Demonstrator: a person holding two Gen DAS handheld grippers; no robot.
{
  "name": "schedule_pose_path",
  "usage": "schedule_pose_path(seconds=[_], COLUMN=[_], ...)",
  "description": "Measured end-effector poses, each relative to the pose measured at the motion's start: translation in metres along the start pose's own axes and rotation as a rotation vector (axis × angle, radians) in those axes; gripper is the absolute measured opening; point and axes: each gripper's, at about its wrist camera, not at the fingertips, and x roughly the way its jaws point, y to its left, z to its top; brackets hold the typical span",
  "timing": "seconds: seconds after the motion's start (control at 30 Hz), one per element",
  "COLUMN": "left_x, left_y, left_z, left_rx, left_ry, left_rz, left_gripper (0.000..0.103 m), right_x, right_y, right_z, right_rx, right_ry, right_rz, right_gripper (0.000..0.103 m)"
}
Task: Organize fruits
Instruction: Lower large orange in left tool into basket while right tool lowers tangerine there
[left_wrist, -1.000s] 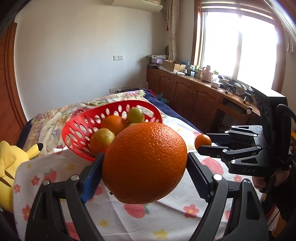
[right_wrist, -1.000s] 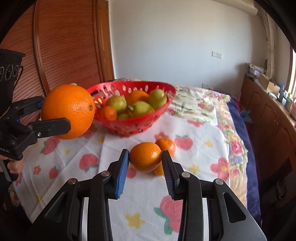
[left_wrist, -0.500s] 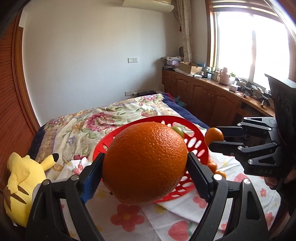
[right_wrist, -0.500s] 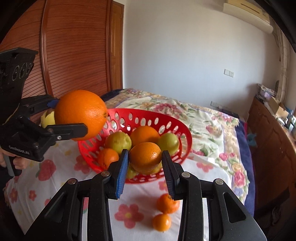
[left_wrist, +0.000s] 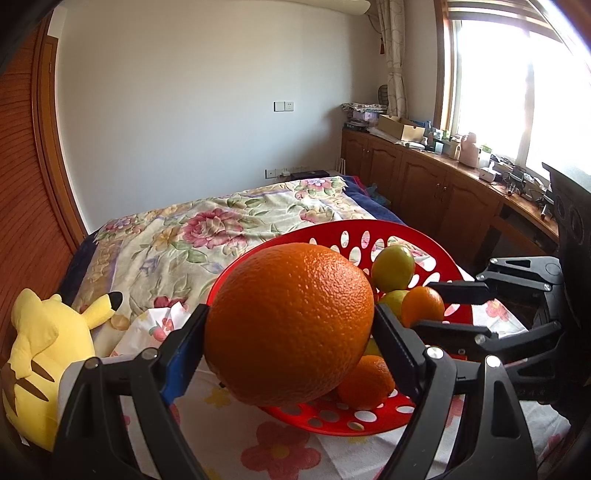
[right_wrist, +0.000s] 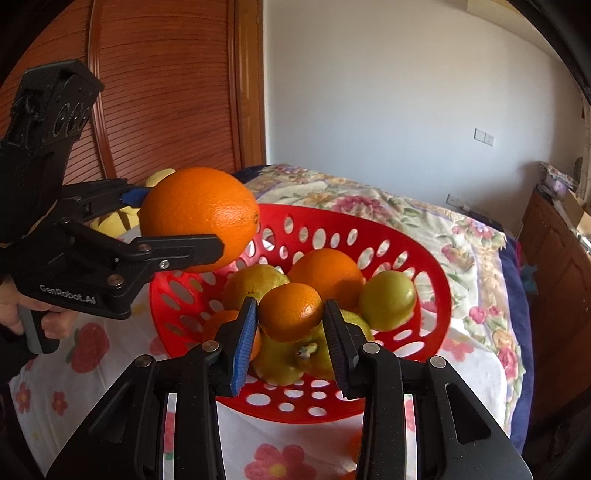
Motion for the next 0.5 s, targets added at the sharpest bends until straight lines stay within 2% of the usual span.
schedule_pose_path(seconds=[0.5], left_x=[0.028], left_y=[0.0], left_z=[0.002], left_rx=[-0.007], left_ry=[0.032], left_rz=[0.042], left_gripper=[0.086], right_x=[0.009], right_y=[0.006], right_z=[-0.012], right_rx=[0.01], right_ry=[0.028], right_rz=[0.026], right_gripper=[0.04])
